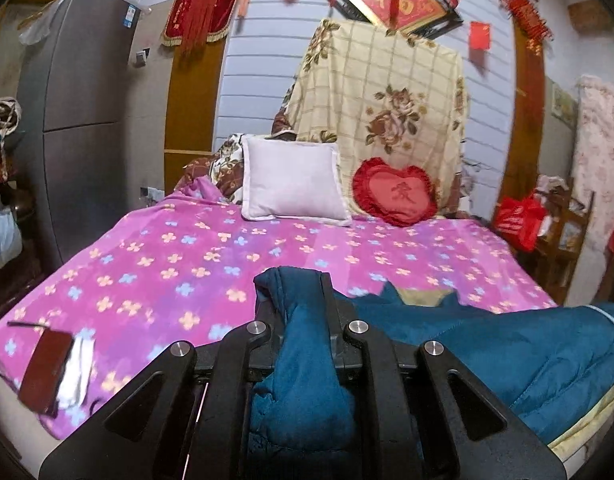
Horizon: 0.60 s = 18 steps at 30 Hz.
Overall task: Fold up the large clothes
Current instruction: 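Lift the hem with both grippers and fold it over toward the collar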
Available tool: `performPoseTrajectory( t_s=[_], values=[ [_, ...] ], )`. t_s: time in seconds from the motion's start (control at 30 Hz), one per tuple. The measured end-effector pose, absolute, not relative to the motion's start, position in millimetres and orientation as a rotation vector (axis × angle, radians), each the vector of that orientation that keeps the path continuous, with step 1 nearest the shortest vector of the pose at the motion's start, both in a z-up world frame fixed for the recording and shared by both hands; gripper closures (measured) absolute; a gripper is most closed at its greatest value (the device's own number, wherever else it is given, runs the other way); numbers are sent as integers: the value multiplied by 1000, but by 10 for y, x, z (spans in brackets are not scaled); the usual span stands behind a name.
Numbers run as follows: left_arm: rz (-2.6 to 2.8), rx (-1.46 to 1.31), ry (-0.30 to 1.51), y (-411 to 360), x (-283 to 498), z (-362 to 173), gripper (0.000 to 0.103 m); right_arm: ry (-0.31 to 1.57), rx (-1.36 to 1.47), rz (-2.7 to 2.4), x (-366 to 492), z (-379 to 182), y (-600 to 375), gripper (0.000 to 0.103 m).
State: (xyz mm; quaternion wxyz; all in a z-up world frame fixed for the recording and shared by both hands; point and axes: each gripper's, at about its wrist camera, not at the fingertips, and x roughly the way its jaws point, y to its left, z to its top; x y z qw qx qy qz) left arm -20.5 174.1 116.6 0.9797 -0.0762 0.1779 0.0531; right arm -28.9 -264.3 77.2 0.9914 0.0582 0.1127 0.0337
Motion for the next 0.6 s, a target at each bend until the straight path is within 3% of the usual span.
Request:
performPoseTrajectory(
  t_s=[0.3, 0.5, 0.6],
  values=[
    [220, -50, 587, 1612, 1380, 320, 93, 394, 238, 39, 1239, 243, -2813, 90],
    [250, 22, 673, 1350, 1797, -215, 92, 623, 281, 19, 1745, -345, -2894, 87],
    [261, 30, 696, 1297, 1872, -368, 90, 645, 288, 22, 1869, -472, -2914, 80]
  ],
)
